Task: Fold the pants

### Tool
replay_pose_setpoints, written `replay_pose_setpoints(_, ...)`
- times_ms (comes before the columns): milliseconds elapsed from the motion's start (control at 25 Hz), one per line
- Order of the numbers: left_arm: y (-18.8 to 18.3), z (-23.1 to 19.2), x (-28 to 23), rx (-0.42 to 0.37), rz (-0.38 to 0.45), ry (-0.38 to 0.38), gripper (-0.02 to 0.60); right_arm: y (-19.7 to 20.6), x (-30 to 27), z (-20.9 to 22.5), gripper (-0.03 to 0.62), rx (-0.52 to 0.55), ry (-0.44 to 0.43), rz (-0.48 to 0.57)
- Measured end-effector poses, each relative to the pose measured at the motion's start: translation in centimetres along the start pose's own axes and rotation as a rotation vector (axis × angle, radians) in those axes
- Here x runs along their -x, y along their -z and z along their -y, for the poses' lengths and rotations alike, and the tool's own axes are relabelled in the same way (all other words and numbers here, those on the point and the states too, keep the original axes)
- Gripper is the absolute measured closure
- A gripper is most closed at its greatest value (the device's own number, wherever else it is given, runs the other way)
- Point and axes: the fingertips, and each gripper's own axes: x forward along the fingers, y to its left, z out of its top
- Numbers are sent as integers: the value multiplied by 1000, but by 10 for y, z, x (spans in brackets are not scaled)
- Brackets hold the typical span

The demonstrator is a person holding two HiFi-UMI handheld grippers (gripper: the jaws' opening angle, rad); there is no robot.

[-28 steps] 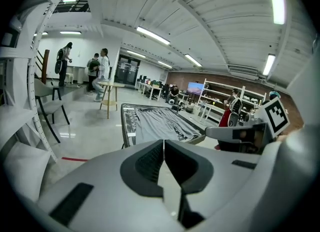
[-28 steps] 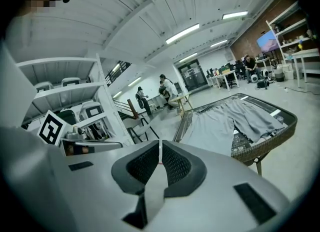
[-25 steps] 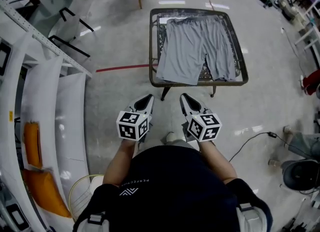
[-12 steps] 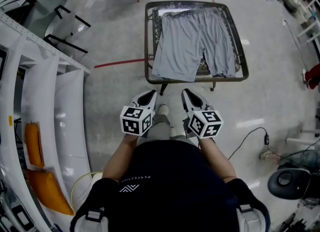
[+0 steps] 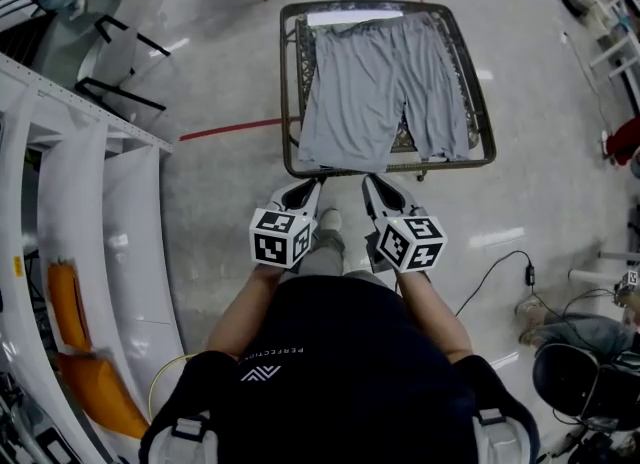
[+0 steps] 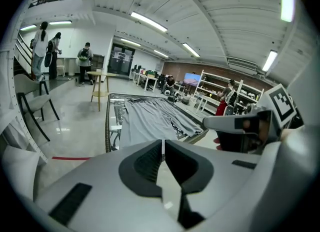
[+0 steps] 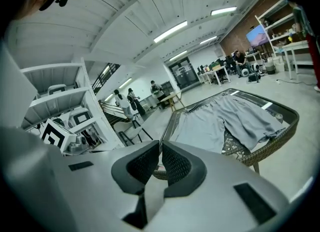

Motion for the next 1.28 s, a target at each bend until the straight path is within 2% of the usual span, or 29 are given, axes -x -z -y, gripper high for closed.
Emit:
replay_pose_setpoints(440,-21,-31,-41,21,-39,17,565,-29,-53,20,553,25,1,-37)
replay_pose_setpoints(760,-32,-46,-64,10,-83,69,564,-47,-100,35,553,31,12,-70)
replay_pose_setpoints(1040,-32,-66,-77,21,-105,63,563,-66,-125,44,553,37,18,-61)
replay_pose_setpoints(1280,-36,-71,-89,40,-118,45,563,-80,-146,55,553,51,-20,-94)
